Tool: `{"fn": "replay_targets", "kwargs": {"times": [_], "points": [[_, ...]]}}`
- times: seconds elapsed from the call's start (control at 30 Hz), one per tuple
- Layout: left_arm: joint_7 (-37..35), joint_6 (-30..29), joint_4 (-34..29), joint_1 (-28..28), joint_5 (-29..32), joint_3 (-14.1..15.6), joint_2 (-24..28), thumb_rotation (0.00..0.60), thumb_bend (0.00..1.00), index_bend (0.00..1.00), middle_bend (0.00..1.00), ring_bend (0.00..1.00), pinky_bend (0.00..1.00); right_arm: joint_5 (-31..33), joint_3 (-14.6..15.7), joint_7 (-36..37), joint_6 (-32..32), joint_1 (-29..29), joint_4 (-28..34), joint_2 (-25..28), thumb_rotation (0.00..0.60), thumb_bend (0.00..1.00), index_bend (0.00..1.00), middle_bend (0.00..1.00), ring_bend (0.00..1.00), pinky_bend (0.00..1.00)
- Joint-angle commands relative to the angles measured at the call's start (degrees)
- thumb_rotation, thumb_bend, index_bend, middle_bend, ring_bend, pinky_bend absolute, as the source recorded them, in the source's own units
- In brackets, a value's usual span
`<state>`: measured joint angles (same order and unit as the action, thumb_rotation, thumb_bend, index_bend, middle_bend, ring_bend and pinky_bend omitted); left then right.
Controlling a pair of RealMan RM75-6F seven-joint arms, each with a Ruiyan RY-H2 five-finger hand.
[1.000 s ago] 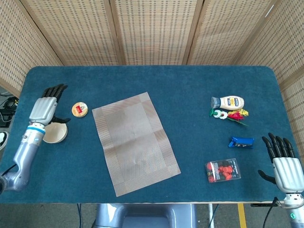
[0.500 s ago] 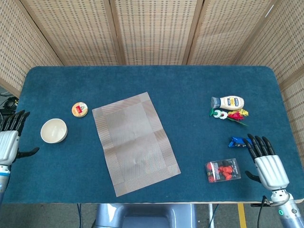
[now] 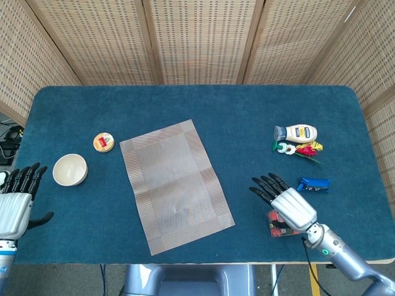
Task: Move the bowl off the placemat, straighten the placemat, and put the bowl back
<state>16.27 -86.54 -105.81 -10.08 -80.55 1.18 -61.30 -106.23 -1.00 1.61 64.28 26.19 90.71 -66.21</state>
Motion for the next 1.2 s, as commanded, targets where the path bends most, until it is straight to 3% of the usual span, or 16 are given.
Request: {"fn": "replay_targets", "kwargs": {"times": [0.03,0.2,0.53,1.2], "points": [[0.1,0.2,0.3,0.0,0.1,-0.4,-0.1,0.6,0.0,0.0,0.0,0.0,0.0,-1.8,0.1,-3.5,-4.8,4.0,1.7,-2.8,0.6,0.0,0.18,0.0,0.0,0.0],[-1.3,1.8,0.8,-0.3,1.3,-1.1,-0.1,0.6,0.0,0.0,0.0,0.0,0.0,-3.7,0.8,-5.0,-7.8,7.0,0.2,-7.3,0.6,0.0,0.21,0.0,0.0,0.0],[-4.0,3.6,1.2,-0.4,2.0,-1.8,1.0,0.6,0.0,0.0,0.0,0.0,0.0,-0.6,0.4,-6.2,-12.7,10.3,-8.4,-17.0,0.6,0.0,0.25,0.0,0.0,0.0],[-7.3,6.5,0.8,-0.5,2.1,-2.2,2.7,0.6,0.0,0.0,0.0,0.0,0.0,2.6,1.9,-9.9,-12.9,11.6,-15.3,-23.2,0.6,0.0,0.25,0.0,0.0,0.0]]}}
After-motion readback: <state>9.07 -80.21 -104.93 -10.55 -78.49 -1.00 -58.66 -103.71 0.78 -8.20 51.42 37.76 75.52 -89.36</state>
